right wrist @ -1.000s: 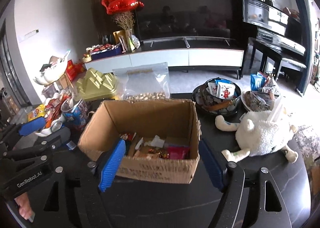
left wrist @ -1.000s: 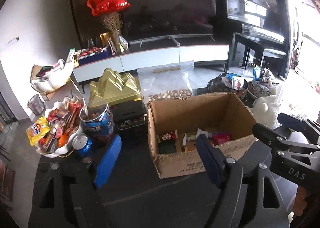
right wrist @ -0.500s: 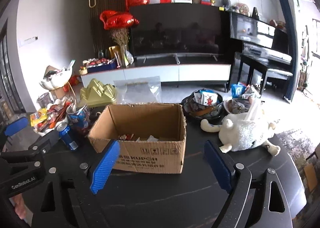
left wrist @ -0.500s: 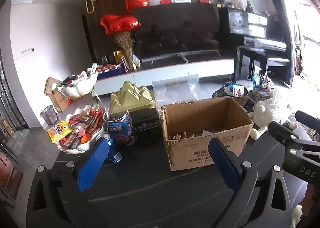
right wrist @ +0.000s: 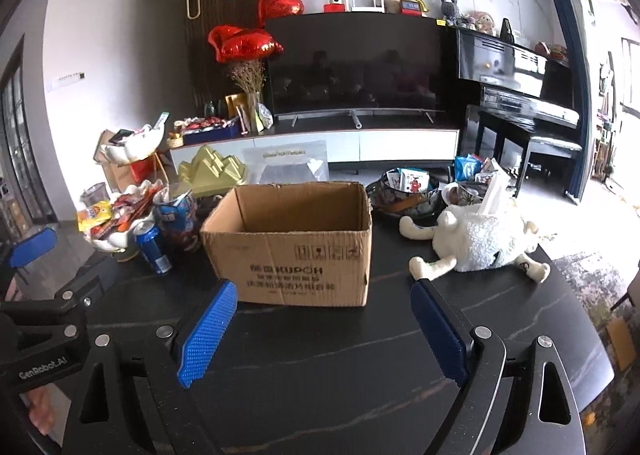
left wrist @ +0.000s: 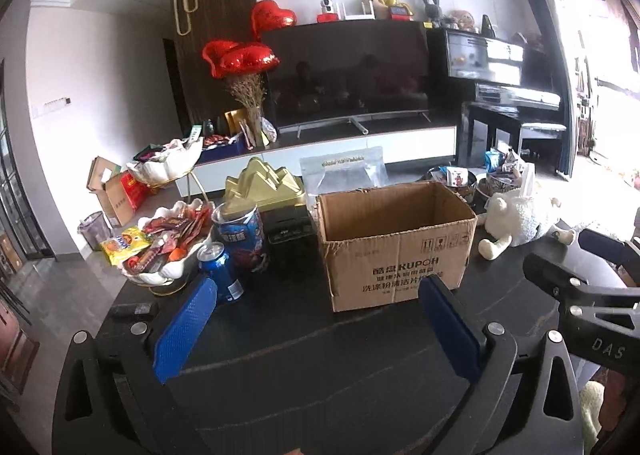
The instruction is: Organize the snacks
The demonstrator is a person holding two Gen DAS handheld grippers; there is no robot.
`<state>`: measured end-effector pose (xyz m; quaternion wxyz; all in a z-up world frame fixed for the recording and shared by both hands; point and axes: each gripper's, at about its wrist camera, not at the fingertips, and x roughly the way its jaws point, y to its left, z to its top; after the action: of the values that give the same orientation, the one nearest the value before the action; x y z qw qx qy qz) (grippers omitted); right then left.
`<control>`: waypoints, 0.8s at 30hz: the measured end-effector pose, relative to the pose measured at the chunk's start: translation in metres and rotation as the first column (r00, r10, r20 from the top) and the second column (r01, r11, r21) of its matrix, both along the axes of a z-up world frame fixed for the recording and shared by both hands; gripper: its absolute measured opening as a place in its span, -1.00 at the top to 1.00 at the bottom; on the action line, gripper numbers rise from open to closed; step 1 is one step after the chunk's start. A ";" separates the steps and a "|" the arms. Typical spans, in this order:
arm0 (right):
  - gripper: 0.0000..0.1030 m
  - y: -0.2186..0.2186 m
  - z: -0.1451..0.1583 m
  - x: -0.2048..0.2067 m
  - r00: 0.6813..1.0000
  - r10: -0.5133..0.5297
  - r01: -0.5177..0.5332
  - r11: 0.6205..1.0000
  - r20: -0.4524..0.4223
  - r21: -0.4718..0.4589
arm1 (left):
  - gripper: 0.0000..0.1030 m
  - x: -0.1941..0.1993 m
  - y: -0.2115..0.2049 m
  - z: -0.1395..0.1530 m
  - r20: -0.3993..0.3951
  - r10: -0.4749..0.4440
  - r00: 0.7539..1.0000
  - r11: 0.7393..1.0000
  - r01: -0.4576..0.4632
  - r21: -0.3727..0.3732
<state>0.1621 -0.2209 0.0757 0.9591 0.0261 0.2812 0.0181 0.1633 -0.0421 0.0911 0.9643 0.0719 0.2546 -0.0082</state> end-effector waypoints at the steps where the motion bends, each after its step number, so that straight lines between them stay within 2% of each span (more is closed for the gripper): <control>1: -0.73 0.001 -0.001 -0.004 1.000 0.003 -0.003 1.000 0.001 -0.001 | -1.00 -0.003 0.002 0.000 0.001 -0.001 1.000 1.000 0.001 -0.006; 6: -0.73 0.007 -0.004 -0.021 1.000 0.007 -0.006 1.000 0.018 -0.028 | -1.00 -0.017 0.007 -0.006 -0.015 -0.009 1.000 0.999 0.008 -0.042; 11: -0.73 0.007 -0.002 -0.035 0.999 -0.001 0.003 0.999 0.042 -0.036 | -1.00 -0.031 0.005 -0.006 0.007 -0.006 1.000 1.000 0.006 -0.027; 17: -0.73 0.009 0.001 -0.045 0.998 0.014 -0.011 0.999 0.054 -0.037 | -1.00 -0.037 0.006 -0.003 0.006 -0.022 1.000 0.998 0.022 -0.056; 24: -0.73 0.009 0.003 -0.053 0.997 0.014 -0.010 0.999 0.069 -0.048 | -1.00 -0.043 0.003 -0.002 0.020 -0.023 1.000 0.999 0.024 -0.037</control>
<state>0.1093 -0.2122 0.0782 0.9686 0.0011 0.2481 0.0181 0.1203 -0.0393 0.0888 0.9678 0.0568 0.2442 -0.0236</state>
